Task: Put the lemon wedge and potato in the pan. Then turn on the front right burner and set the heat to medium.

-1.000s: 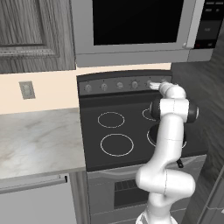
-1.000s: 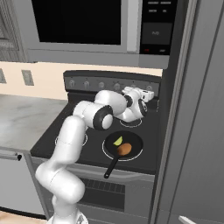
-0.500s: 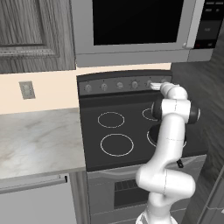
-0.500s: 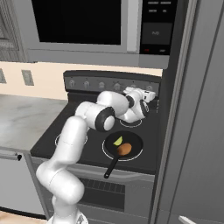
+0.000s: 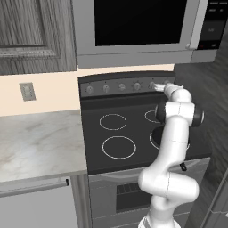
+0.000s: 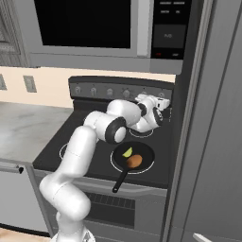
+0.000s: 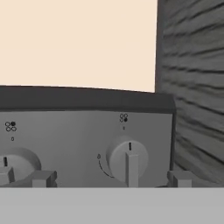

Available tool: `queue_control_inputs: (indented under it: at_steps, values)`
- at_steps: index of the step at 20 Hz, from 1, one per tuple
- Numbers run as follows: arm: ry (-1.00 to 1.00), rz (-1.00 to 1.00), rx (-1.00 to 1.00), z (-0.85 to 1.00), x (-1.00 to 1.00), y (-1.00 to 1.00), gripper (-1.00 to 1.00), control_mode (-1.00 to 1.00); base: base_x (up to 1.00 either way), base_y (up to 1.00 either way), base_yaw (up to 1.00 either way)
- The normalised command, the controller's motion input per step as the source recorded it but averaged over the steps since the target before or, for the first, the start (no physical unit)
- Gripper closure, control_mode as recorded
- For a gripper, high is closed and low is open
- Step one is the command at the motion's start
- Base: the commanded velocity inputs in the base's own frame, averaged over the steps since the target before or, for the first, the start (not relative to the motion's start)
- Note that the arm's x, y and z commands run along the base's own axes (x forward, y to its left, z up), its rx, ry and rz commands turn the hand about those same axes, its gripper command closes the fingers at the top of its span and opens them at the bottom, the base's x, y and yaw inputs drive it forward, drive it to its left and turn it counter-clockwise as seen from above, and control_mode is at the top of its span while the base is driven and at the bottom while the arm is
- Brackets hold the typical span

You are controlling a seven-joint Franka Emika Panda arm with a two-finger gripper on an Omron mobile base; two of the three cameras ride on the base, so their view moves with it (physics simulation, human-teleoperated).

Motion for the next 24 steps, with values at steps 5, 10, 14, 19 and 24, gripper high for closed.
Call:
queue_control_inputs:
  at_steps: [5,10,14,19,24]
  values:
    - [0.0,0.0,0.0,-0.05,0.04,-0.03,-1.0,-1.0,0.0,0.0,0.0]
    - [0.0,0.0,0.0,-0.02,0.2,-0.16,-1.0,-1.0,0.0,0.0,0.0]
    - [0.0,0.01,0.0,0.0,0.17,-0.08,-1.0,-1.0,0.0,0.0,0.0]
    - [-0.01,0.02,0.0,0.0,0.03,-0.02,-1.0,-1.0,0.0,0.0,0.0]
    - [0.0,0.02,0.0,0.0,0.04,-0.24,-1.0,-1.0,0.0,0.0,0.0]
